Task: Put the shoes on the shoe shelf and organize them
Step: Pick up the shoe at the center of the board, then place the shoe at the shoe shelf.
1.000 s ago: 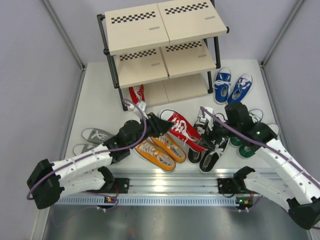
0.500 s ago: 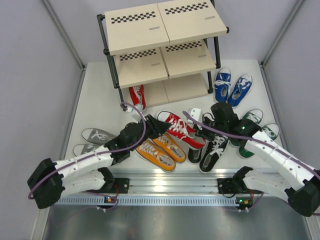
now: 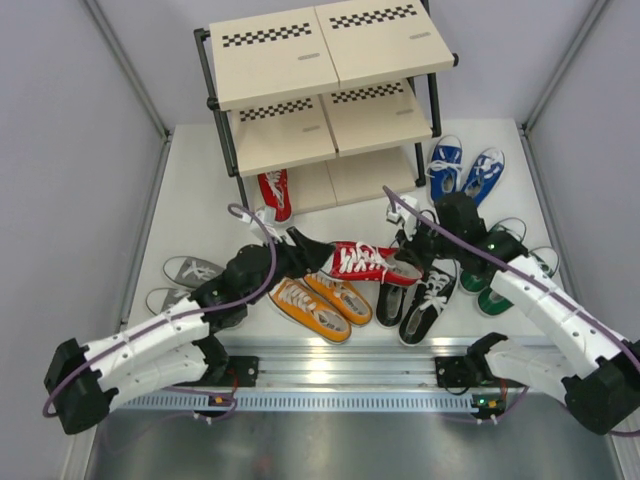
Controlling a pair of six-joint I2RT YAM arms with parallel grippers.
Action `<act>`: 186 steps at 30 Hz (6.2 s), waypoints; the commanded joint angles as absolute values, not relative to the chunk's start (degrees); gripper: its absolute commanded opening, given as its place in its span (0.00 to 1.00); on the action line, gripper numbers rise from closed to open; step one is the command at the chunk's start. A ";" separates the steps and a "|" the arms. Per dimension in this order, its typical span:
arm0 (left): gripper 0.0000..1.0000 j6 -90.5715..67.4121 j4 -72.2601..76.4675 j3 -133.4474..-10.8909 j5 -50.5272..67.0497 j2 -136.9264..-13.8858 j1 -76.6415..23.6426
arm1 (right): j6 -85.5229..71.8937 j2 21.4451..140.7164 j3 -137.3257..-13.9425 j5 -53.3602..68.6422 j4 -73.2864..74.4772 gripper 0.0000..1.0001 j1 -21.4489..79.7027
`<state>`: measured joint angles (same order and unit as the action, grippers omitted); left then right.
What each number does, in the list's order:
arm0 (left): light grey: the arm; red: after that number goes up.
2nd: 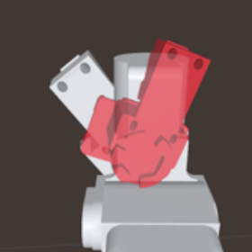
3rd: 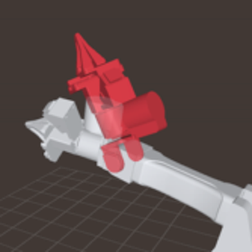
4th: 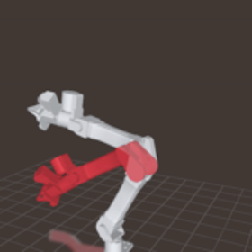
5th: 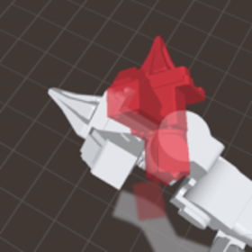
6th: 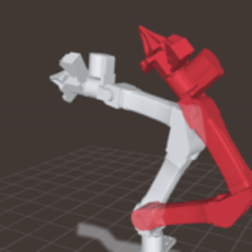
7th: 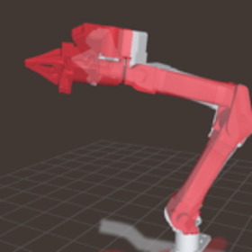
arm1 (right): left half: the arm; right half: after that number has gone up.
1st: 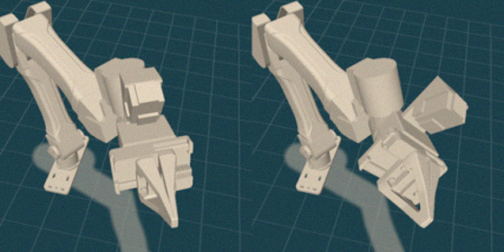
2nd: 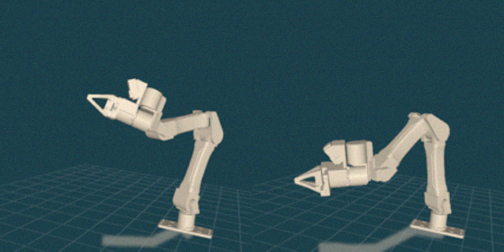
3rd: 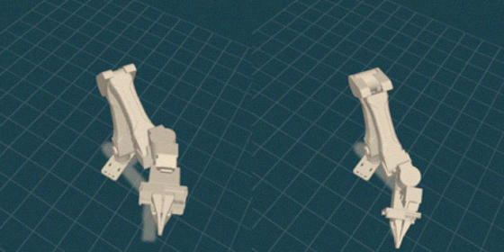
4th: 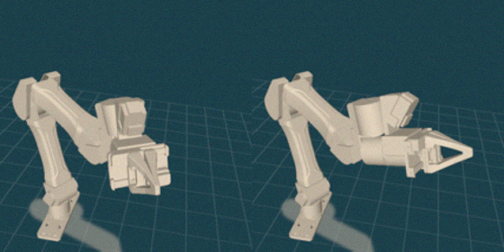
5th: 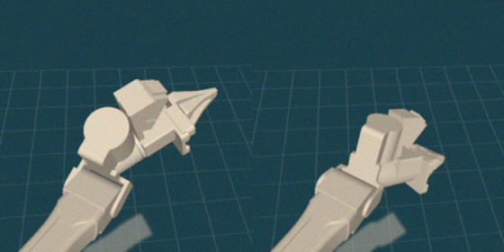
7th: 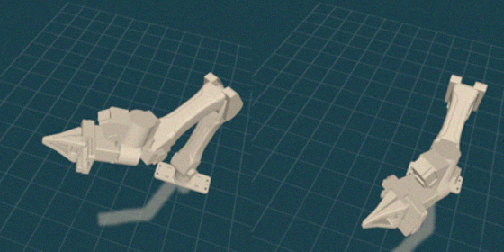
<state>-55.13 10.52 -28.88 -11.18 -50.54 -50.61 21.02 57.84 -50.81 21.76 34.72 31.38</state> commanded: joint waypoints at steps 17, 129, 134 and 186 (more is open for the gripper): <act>0.74 -32.00 -26.18 -38.85 -23.37 -21.54 -50.36 | 6.95 74.34 -62.67 21.46 18.73 0.00 27.95; 0.78 -25.66 -31.55 -38.50 -19.60 -5.54 -50.45 | 28.65 106.61 -77.26 7.03 -1.93 0.16 42.80; 0.78 -25.66 -31.55 -38.41 -19.60 -5.62 -50.45 | 32.34 104.86 -76.11 10.36 -3.08 0.18 42.89; 0.78 -25.31 -31.20 -38.23 -18.98 -5.54 -50.36 | 66.80 120.14 -100.54 22.59 29.09 0.35 44.21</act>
